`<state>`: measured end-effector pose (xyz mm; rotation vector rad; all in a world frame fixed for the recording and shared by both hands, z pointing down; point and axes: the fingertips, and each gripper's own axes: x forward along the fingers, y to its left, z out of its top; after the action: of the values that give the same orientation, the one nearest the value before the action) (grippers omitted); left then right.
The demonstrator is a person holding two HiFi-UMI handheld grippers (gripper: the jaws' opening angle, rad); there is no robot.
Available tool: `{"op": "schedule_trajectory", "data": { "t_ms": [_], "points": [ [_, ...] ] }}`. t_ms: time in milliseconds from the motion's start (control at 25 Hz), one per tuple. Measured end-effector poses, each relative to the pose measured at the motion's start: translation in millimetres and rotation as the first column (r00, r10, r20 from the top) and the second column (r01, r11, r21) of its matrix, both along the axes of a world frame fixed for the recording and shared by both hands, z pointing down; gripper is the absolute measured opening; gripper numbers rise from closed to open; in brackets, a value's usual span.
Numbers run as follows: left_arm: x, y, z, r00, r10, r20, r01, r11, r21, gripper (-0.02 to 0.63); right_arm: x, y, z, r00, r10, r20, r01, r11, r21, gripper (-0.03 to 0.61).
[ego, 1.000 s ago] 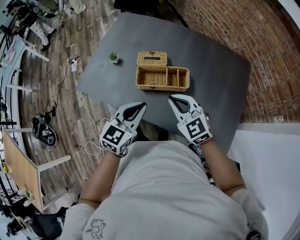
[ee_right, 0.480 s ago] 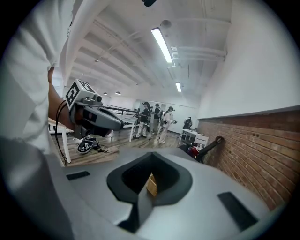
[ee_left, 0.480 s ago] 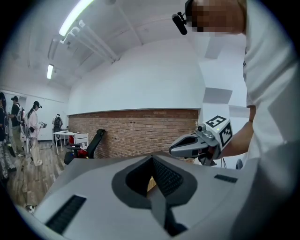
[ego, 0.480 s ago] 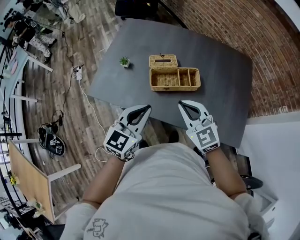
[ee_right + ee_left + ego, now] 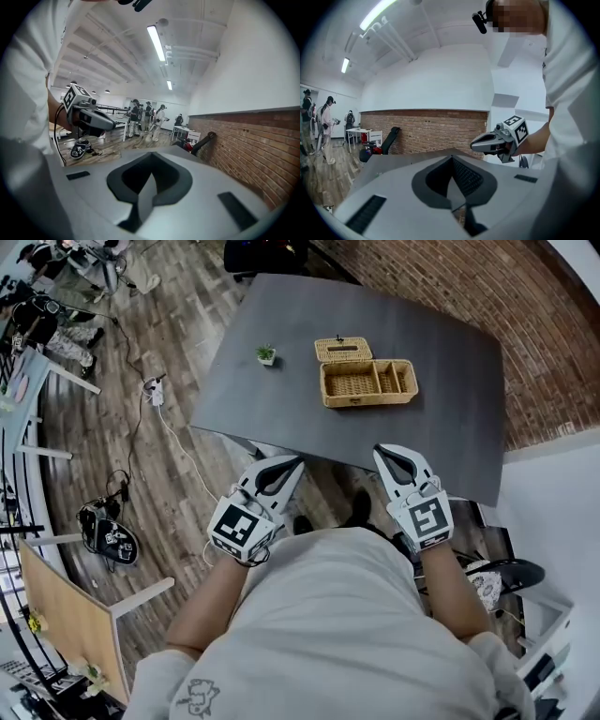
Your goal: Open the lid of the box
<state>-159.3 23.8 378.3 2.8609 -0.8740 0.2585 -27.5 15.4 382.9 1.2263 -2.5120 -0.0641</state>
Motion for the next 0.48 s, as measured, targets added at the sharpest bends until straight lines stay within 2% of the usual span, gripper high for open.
{"op": "schedule_trajectory", "data": {
  "t_ms": [240,480],
  "points": [
    [-16.7,25.2,8.0,1.0,0.02,0.005,-0.02,1.0,-0.003,0.011,-13.6,33.6,0.0,1.0,0.02,-0.014,-0.021,1.0,-0.004,0.005],
    [-3.2,49.5,6.5,1.0,0.013,-0.009,-0.013,1.0,-0.003,0.011,-11.8,64.3,-1.7,0.999,-0.029,-0.019,0.029,1.0,-0.002,0.005]
  ]
}}
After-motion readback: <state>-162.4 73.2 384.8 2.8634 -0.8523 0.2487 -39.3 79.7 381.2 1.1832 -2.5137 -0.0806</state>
